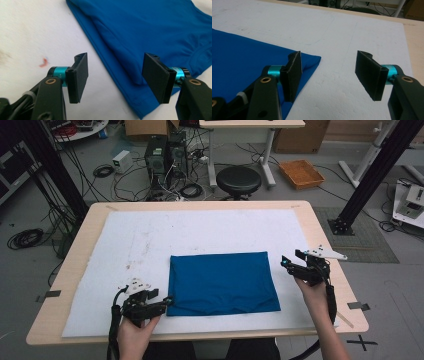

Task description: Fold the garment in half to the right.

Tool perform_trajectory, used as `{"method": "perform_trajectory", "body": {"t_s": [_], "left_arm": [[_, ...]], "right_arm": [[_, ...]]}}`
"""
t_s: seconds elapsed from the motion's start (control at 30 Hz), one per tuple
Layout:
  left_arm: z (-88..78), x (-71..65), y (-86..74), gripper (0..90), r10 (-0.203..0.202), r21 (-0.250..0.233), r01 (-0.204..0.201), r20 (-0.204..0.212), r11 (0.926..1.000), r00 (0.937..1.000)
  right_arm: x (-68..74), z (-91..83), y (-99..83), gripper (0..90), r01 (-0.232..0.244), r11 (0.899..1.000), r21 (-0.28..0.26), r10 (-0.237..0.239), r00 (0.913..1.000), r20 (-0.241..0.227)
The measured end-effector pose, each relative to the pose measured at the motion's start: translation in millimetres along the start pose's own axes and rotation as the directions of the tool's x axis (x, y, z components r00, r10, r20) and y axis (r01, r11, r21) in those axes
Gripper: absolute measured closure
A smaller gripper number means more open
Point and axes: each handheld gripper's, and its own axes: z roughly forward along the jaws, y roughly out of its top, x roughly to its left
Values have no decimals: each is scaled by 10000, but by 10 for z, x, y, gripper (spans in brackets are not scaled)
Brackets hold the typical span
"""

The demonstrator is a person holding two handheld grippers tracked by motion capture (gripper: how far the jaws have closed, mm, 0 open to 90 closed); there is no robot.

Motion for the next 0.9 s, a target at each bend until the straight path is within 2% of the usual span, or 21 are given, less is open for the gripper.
{"method": "perform_trajectory", "body": {"t_s": [0.13,0.23,0.4,0.63,0.73,0.9], "left_arm": [[74,-68,-41,408,-178,142,178,-59,9997,9998],[106,-97,-57,453,-78,284,83,-187,9996,9998],[119,-119,-65,517,30,228,-19,-489,9997,9988],[152,-209,-74,537,332,183,-317,-923,9993,9952],[163,-233,-79,597,456,149,-443,-973,9989,9942],[192,-279,-64,763,421,220,-404,-808,9989,9958]], "right_arm": [[1,-4,-2,384,-4,10000,-20,4,10000,-13],[4,-7,-7,384,18,10000,-6,-18,10000,-5],[0,-14,-9,384,32,10000,-58,-32,10000,2],[39,4,-1,384,115,9999,-47,-115,9999,-59],[59,10,4,385,167,9998,-49,-167,9998,-83],[129,15,43,385,254,9996,-106,-256,9995,-187]]}}
